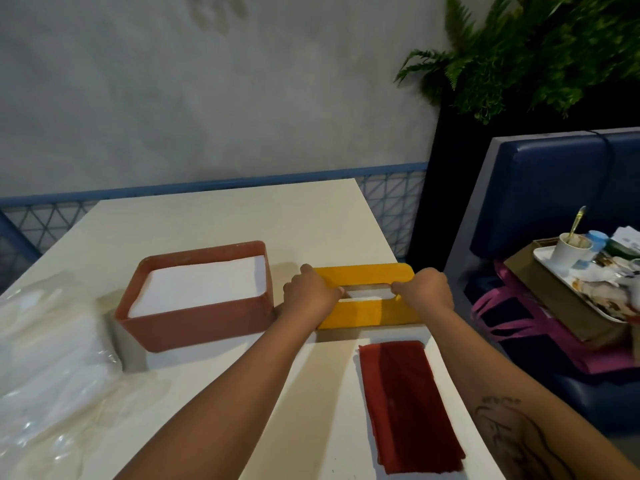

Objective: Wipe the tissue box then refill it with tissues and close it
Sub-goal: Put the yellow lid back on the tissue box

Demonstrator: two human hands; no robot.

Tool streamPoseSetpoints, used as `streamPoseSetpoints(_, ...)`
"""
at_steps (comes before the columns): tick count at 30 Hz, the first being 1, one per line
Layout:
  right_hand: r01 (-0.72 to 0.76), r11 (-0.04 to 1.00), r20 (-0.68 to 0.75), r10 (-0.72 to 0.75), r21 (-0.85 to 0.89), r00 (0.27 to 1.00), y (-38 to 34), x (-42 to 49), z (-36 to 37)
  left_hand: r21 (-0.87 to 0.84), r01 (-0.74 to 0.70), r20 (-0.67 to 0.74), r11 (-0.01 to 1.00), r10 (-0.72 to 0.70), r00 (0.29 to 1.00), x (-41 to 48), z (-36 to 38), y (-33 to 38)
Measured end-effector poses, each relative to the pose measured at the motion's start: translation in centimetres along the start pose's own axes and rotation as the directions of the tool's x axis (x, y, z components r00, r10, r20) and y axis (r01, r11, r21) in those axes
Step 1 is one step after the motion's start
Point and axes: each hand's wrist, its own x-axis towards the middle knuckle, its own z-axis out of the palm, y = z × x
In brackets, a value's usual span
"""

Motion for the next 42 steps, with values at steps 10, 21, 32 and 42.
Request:
streamPoseSetpoints(10,0.116,0.993,-0.158,-0.111,0.025,0.981,-3.2,-2.0,-4.8,-0.051,-0.180,-0.068,0.982,0.176,0.982,-2.6,-5.7,2.4)
streamPoseSetpoints(21,0.255,0.964,-0.081,-0.249,0.071,0.965,-14.7,-9.4,-0.2,-0.075,-0.066,-0.251,0.995,0.045,0.967,-3.1,-17.2,-5.5)
streamPoseSetpoints(32,0.341,0.939,-0.006,-0.341,0.040,0.940,-20.9,-14.0,6.9,-0.190,0.038,-0.258,0.981,-0.088,0.962,-1.6,-21.4,-16.0)
streamPoseSetpoints(42,0.304,0.952,-0.037,-0.305,-0.032,0.952,-21.3,-15.1,8.5,-0.189,0.037,-0.223,0.981,-0.080,0.972,0.7,-20.5,-20.0)
